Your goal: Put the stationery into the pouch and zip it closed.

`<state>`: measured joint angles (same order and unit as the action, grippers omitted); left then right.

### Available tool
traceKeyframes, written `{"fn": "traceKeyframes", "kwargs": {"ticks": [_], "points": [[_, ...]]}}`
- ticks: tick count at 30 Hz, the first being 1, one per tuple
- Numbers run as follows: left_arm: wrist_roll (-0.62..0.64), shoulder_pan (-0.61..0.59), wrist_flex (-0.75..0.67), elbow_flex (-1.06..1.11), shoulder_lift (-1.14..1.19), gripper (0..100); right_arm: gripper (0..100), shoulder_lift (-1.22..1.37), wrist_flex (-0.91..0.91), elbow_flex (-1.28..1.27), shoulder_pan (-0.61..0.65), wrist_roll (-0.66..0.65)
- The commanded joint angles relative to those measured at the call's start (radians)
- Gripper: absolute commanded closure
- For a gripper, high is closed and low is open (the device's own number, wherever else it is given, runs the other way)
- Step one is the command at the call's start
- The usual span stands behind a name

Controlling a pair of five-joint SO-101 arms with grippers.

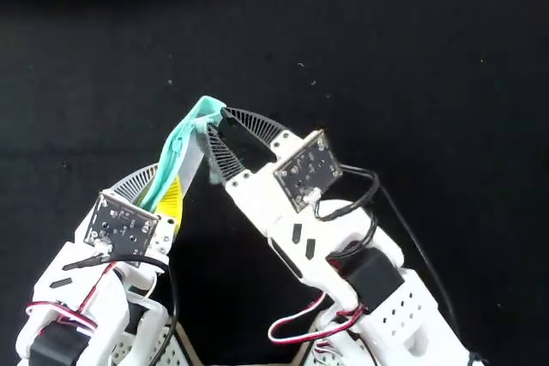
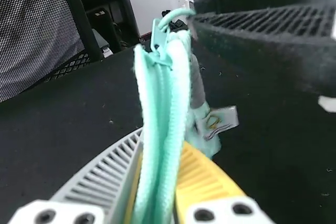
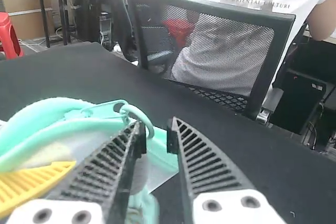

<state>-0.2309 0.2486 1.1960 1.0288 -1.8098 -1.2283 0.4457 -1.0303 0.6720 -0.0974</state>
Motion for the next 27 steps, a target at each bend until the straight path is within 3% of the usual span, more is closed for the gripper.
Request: {"fn": "traceKeyframes", "kwargs": {"ticks": [1, 23, 27], "points": [[0.000, 0.005, -0.015, -0.022, -0.009, 97, 91.3, -0.015, -0.020, 0.005, -0.011, 0.000], [0.000, 0.007, -0.015, -0.022, -0.009, 97, 91.5, 0.143, -0.137, 0.013, 0.035, 0.000], [0.000, 0.007, -0.014, -0.022, -0.009, 97, 98.7, 0.140, -0.140, 0.013, 0.034, 0.000]]}}
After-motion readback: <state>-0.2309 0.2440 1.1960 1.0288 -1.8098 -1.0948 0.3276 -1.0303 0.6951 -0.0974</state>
